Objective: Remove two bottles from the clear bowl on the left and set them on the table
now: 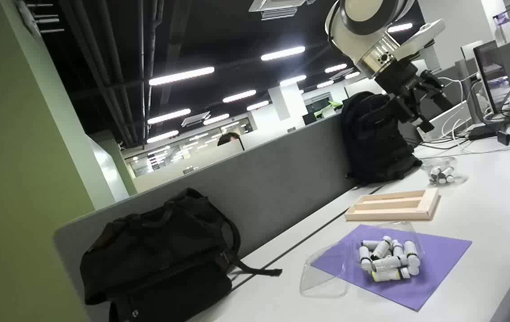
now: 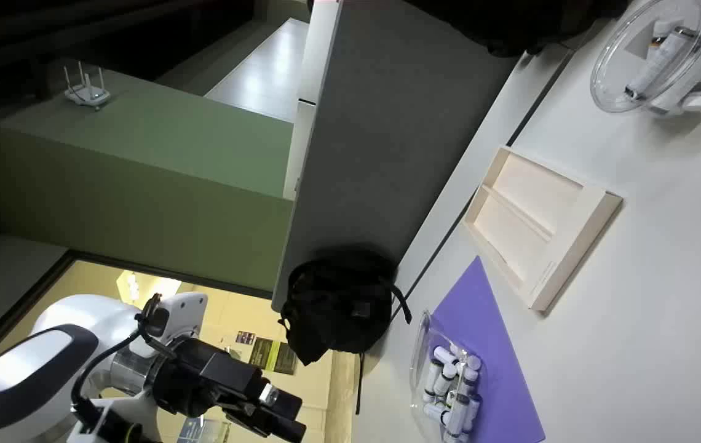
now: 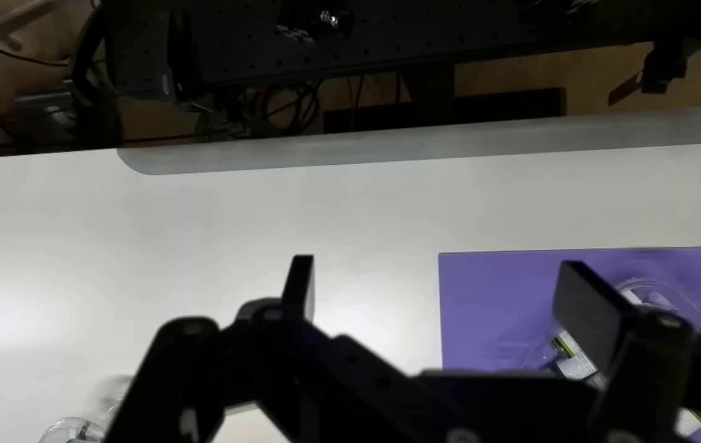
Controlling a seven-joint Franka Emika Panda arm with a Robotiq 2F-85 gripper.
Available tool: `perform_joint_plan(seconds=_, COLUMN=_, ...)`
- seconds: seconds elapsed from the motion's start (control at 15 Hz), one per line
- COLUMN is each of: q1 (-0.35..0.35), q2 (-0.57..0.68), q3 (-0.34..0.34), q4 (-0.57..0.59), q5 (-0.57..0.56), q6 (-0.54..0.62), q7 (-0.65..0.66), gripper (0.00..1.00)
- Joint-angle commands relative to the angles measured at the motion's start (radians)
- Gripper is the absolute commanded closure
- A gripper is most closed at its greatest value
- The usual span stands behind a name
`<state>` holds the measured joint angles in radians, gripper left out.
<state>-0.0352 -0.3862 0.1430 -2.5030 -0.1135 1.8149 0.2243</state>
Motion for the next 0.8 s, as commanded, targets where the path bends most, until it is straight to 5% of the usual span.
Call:
perform_joint_plan(seconds=0.0, q1=0.021, q2=0.002, q3=-0.019, q4=0.002, q5=-0.006, q6=-0.003, q7=0.006, gripper=0.0)
perform_joint_plan(seconds=0.53, q1=0.021, q2=0.002, q3=-0.019, q4=0.002, q5=-0.006, q6=-0.003, q7=0.006, gripper=0.0)
perform_joint_plan(seconds=0.73, q1=-0.018, q2=0.081, q3=-0.052, q4=0.056, q5=0.055, q6=0.086, q7=0.115, gripper=0.0)
